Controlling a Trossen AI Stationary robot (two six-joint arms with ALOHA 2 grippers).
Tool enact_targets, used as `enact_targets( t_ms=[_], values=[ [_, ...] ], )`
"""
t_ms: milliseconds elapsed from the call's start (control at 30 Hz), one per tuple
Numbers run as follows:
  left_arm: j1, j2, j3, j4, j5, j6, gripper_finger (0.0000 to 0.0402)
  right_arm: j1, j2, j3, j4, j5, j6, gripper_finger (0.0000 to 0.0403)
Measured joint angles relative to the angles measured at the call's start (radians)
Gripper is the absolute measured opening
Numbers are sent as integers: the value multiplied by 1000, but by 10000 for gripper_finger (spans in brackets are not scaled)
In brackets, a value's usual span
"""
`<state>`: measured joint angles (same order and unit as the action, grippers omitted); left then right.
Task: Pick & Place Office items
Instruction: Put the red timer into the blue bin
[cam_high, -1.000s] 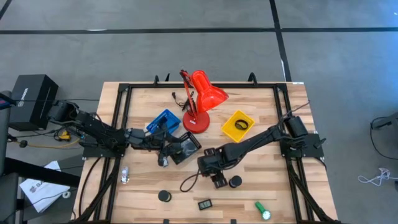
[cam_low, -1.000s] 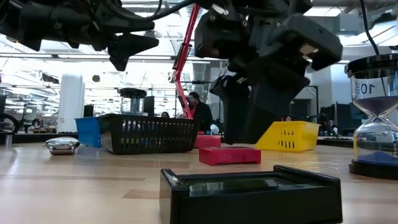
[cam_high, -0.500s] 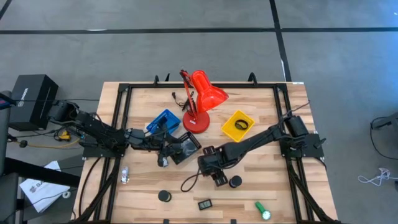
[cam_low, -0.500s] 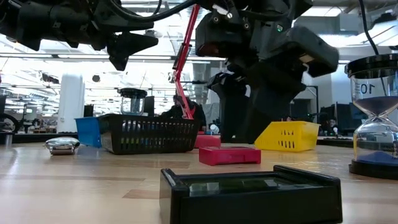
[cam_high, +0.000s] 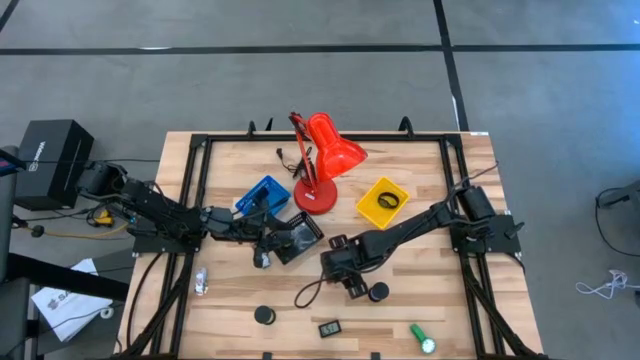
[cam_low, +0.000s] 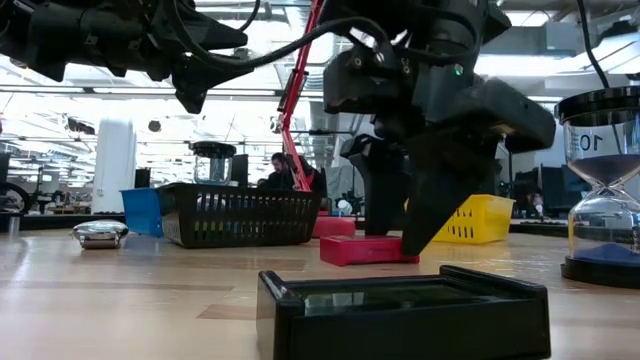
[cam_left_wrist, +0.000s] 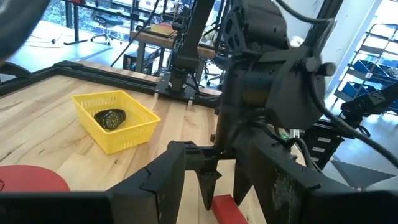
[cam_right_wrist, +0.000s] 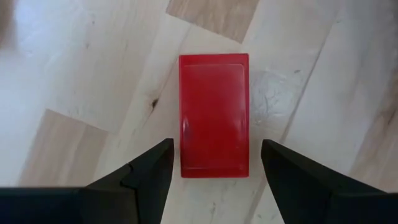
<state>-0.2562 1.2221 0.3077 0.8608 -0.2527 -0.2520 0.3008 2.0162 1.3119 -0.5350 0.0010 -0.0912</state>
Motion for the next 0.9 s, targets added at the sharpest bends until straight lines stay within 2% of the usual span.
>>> enact_targets(
  t_ms=[167,433,633,767,900],
  values=[
    [0,0,0,0,0,0,164,-2,-1,-27,35,-3,-14,220],
    [0,0,0,1,0,0,165,-9,-1,-26,45,-5,-7,144],
    [0,0,0,3,0,1,160,-16,-3,13,15,14,-7,149],
    [0,0,0,3,0,35,161,-28,-9,90,-139,58,-24,164],
    [0,0,0,15,0,108,170,-52,-9,194,-260,60,-29,145]
  ],
)
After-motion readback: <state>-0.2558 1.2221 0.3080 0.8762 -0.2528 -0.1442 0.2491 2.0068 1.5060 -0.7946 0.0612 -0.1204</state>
